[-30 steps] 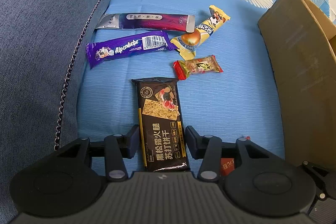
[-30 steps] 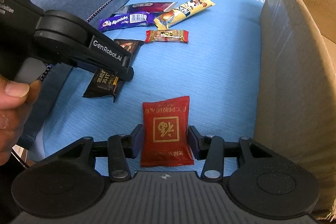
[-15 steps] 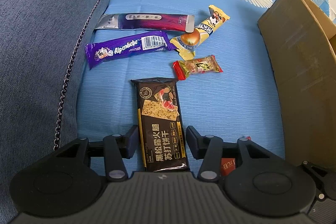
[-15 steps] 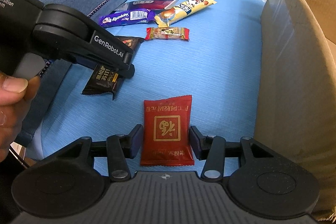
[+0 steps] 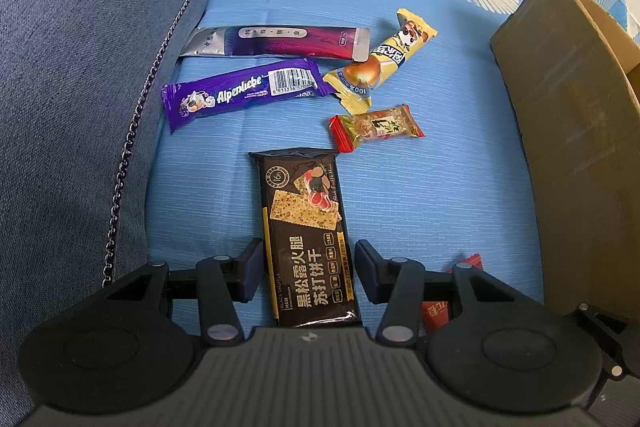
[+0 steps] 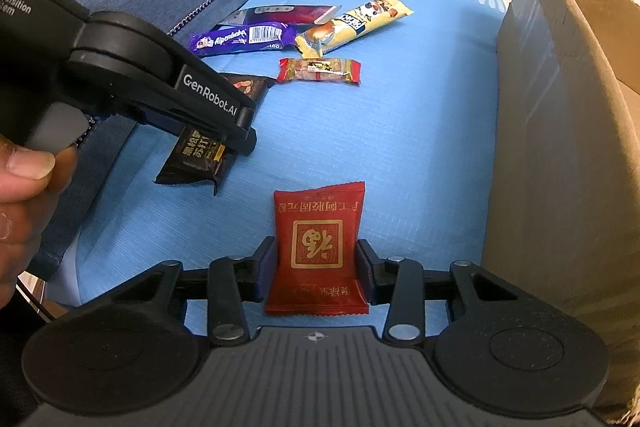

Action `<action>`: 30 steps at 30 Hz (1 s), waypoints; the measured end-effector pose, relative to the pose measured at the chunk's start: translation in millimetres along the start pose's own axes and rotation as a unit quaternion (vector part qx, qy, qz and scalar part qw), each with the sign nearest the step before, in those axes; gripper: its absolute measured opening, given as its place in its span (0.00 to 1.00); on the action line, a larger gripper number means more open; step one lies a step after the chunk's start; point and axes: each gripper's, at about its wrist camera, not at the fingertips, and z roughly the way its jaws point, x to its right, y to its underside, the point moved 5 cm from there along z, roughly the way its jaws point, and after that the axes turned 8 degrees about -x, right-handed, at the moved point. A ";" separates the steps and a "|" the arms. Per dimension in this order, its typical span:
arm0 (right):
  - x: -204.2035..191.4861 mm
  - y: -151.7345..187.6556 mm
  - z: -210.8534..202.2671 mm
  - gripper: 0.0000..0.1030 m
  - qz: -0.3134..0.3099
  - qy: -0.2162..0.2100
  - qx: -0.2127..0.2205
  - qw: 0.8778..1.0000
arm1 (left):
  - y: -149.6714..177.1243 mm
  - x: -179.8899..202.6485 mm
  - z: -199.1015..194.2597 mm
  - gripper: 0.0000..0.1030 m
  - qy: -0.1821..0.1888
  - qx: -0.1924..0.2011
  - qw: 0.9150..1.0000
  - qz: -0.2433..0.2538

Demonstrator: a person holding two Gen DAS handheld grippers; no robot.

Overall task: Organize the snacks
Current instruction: 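Grasp the red square pack with right tool while left grasps dark cracker pack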

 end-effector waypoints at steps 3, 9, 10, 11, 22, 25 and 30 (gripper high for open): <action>1.4 -1.6 -1.8 0.42 0.003 0.000 0.005 1.000 | 0.3 0.4 0.2 0.51 0.000 0.001 1.000 0.000; 3.4 -4.0 -5.8 0.42 0.008 0.000 0.016 1.000 | -1.5 -1.1 0.0 0.42 0.001 0.004 1.000 -0.003; 3.3 -4.1 -6.0 0.42 0.008 0.001 0.017 1.000 | -1.6 -1.2 -0.2 0.41 0.002 0.005 1.000 -0.003; 3.7 -4.5 -5.8 0.42 0.009 0.001 0.018 1.000 | -1.8 -1.3 -0.6 0.41 0.002 0.006 1.000 -0.003; 2.3 -4.5 -15.7 0.42 0.012 0.001 0.038 0.999 | -9.0 -5.5 -14.9 0.41 0.018 0.046 0.999 -0.023; 4.1 -5.7 -22.3 0.42 0.014 0.004 0.054 0.998 | -10.9 -7.2 -20.1 0.41 0.023 0.058 0.998 -0.032; 6.5 -9.3 -35.4 0.42 0.013 0.007 0.088 0.996 | -14.3 -10.0 -29.5 0.38 0.028 0.082 0.995 -0.043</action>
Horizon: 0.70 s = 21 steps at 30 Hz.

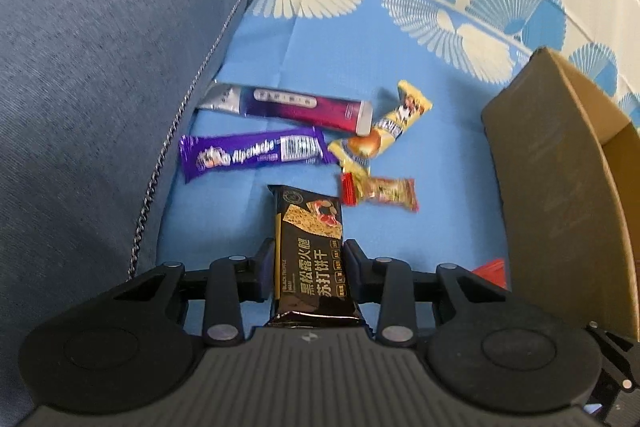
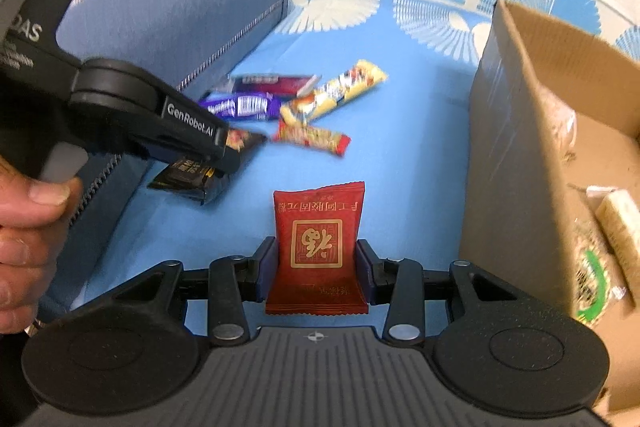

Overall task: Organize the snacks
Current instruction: 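Grasp the red square pack with right tool while left grasps dark cracker pack, then lift both held snacks and carry them over the cardboard box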

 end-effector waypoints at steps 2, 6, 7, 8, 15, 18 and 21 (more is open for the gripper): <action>0.6 -2.7 -7.2 0.42 -0.001 0.001 0.017 1.000 | -2.2 -0.2 -4.5 0.38 -0.003 0.015 1.000 -0.001; -0.3 -8.9 -19.4 0.42 -0.010 0.002 0.048 0.999 | -5.3 1.2 -10.9 0.38 -0.004 0.035 0.999 0.002; -0.2 -9.7 -21.5 0.42 -0.012 0.002 0.054 0.998 | -5.8 1.2 -12.0 0.38 -0.002 0.039 0.999 0.001; 0.7 -10.4 -23.4 0.42 -0.013 0.003 0.058 0.998 | -6.6 1.4 -13.6 0.38 0.000 0.043 0.999 -0.001; 1.6 -16.8 -41.5 0.42 -0.021 0.004 0.092 0.996 | -13.6 3.4 -30.3 0.38 -0.001 0.095 0.995 -0.002; 2.1 -20.1 -49.7 0.42 -0.025 0.006 0.109 0.994 | -16.5 3.9 -37.2 0.38 0.001 0.117 0.993 -0.005; 4.3 -21.1 -56.9 0.42 -0.025 0.009 0.129 0.991 | -18.5 5.5 -43.6 0.38 0.004 0.136 0.991 -0.004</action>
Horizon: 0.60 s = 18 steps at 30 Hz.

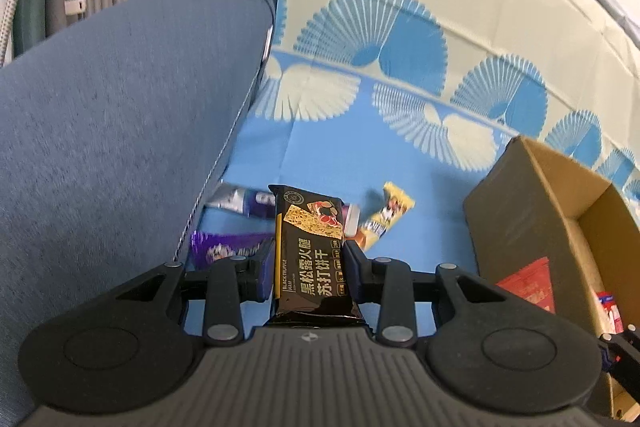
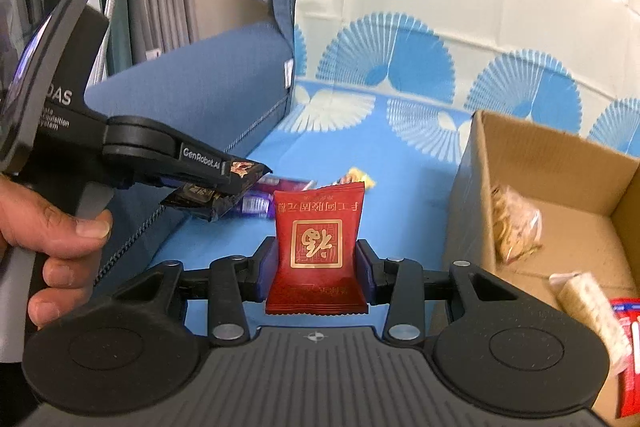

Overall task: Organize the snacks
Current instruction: 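Lift both held snacks and carry them over the cardboard box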

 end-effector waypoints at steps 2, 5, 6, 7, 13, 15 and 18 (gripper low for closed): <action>2.5 -1.7 -1.5 0.42 0.002 0.004 0.011 1.000 | -1.7 2.2 -3.1 0.38 0.005 0.010 1.000 0.001; 7.7 -2.4 -6.9 0.42 0.009 0.004 0.026 1.000 | -3.4 6.8 -7.1 0.38 0.014 0.021 1.000 0.005; 9.0 -2.5 -8.0 0.42 0.008 0.004 0.029 1.000 | -3.6 8.9 -8.0 0.38 0.016 0.024 1.000 0.006; 9.7 -2.5 -8.4 0.42 0.008 0.005 0.032 0.999 | -3.8 10.4 -8.5 0.38 0.018 0.026 0.999 0.008; 15.8 -5.4 -16.2 0.42 0.002 0.011 0.047 0.999 | -5.3 19.1 -14.2 0.38 0.028 0.041 0.999 0.011; 17.4 -6.5 -18.5 0.42 0.003 0.013 0.050 0.999 | -6.0 21.5 -15.3 0.38 0.033 0.044 0.998 0.010; 20.8 -7.3 -21.8 0.42 0.006 0.016 0.056 0.998 | -7.2 26.0 -16.6 0.38 0.037 0.049 0.998 0.011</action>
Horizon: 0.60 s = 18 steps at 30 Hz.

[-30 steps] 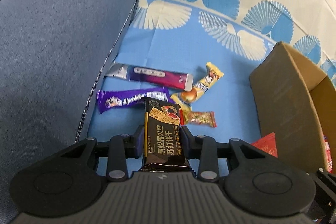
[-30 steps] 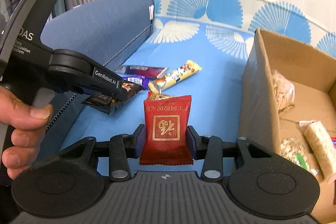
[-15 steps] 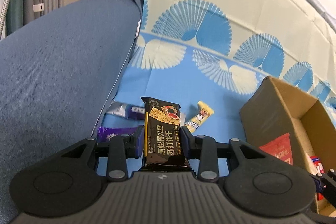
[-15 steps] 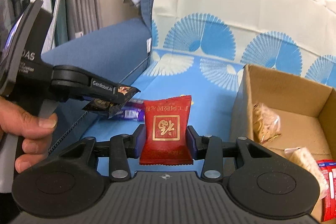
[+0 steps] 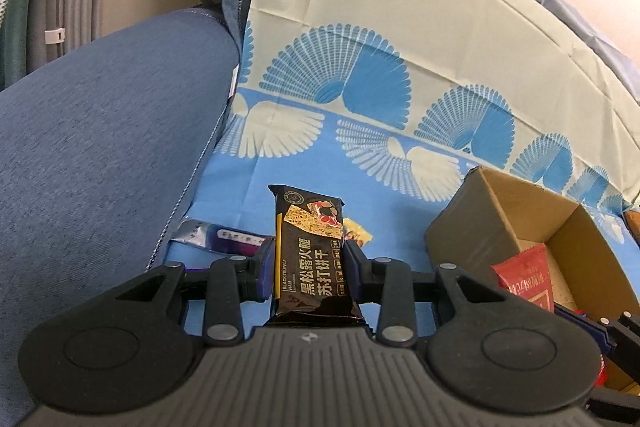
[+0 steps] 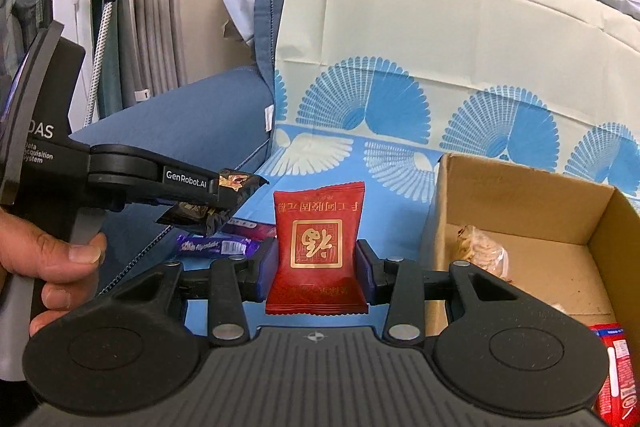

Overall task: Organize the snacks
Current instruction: 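Lift both held snacks and carry them over the cardboard box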

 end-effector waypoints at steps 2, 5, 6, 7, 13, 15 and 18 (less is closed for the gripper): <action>1.0 -1.0 -1.2 0.42 0.002 0.002 0.004 1.000 | -1.3 4.1 0.7 0.38 0.003 0.002 1.000 0.002; 4.5 -2.3 -4.0 0.42 0.003 0.007 0.010 1.000 | -1.7 11.4 -0.4 0.38 0.008 0.009 1.000 0.005; 6.0 -2.7 -4.6 0.42 0.003 0.008 0.012 1.000 | -1.9 14.3 -1.1 0.38 0.010 0.012 1.000 0.007; 8.1 -3.4 -5.4 0.42 0.005 0.010 0.014 1.000 | -2.6 16.7 -1.5 0.38 0.012 0.015 1.000 0.008; 22.3 -6.2 -14.2 0.41 0.017 0.021 0.030 0.999 | -2.9 34.6 -2.9 0.38 0.033 0.024 0.999 0.021; 28.5 -6.9 -17.5 0.41 0.021 0.027 0.036 0.999 | -2.6 40.1 -4.7 0.38 0.038 0.029 0.998 0.028; 38.3 -7.0 -20.7 0.41 0.028 0.032 0.038 0.998 | -2.3 46.7 -6.4 0.38 0.046 0.035 0.998 0.033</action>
